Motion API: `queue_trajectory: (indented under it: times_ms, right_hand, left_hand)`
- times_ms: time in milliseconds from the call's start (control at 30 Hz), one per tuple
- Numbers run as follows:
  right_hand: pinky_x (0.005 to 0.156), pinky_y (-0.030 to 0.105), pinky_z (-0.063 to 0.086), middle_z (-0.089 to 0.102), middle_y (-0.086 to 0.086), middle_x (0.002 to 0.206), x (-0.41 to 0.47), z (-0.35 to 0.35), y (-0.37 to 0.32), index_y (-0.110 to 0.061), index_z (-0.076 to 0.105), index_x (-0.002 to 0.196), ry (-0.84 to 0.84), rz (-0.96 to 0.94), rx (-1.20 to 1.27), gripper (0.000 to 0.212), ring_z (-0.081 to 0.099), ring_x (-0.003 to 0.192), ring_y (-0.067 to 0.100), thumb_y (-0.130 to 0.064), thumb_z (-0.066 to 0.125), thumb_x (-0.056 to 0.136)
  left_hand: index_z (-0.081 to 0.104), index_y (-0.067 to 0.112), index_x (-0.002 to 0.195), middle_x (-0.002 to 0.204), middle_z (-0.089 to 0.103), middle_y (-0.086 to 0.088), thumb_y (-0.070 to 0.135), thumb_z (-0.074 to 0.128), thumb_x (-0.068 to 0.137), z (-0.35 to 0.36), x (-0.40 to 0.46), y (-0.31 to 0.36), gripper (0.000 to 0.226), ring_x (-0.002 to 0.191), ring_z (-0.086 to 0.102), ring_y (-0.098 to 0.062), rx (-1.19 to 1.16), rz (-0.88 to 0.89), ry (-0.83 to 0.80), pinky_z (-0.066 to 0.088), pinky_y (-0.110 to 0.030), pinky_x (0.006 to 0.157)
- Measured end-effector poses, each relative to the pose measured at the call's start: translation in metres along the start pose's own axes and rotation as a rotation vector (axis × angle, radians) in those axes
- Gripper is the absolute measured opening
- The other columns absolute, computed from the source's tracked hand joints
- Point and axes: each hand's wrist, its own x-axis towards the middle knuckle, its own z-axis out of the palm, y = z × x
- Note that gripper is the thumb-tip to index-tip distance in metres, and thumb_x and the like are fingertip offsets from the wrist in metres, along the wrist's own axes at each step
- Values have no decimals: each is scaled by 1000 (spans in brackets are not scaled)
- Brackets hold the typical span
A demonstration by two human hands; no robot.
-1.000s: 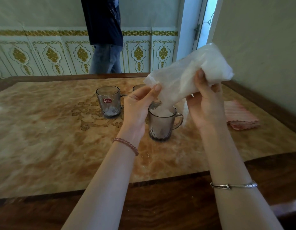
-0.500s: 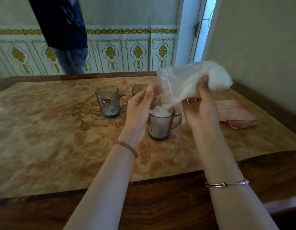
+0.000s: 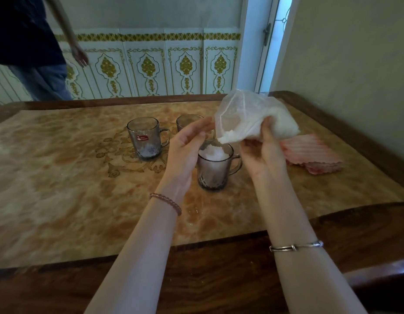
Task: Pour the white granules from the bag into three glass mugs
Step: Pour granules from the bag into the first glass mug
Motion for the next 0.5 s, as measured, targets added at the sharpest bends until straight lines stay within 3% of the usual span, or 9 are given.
queue_trajectory:
  times_ms: [200, 300, 400, 500]
  right_hand:
    - [90, 50, 55, 66, 20, 119, -2, 8, -1, -6, 47, 133, 33, 48, 12, 54, 65, 108, 33, -12, 72, 85]
    - [94, 55, 52, 63, 22, 123, -5, 11, -5, -8, 44, 134, 53, 78, -21, 54, 62, 113, 37, -11, 70, 87]
    - [95, 54, 51, 64, 23, 115, -12, 15, -12, -5, 46, 130, 92, 133, -35, 48, 61, 114, 39, -13, 68, 88]
    - [96, 50, 51, 65, 24, 95, -25, 18, -22, 0, 52, 111, 137, 206, 6, 31, 62, 110, 38, -14, 68, 89]
  left_hand:
    - [64, 25, 113, 105, 71, 12, -1, 59, 89, 4, -3, 8, 36, 100, 65, -2, 52, 15, -5, 51, -20, 86]
    - [62, 17, 123, 111, 70, 1, -7, 65, 83, 9, 0, 16, 47, 101, 65, -6, 191, 93, -33, 53, -20, 82]
    - [65, 10, 121, 113, 69, 1, -8, 65, 81, 15, 6, 27, 44, 104, 63, -9, 373, 164, -51, 54, -29, 88]
    - [71, 16, 107, 105, 71, 7, 4, 70, 81, 22, 9, 34, 29, 103, 64, -14, 516, 230, -65, 51, -39, 94]
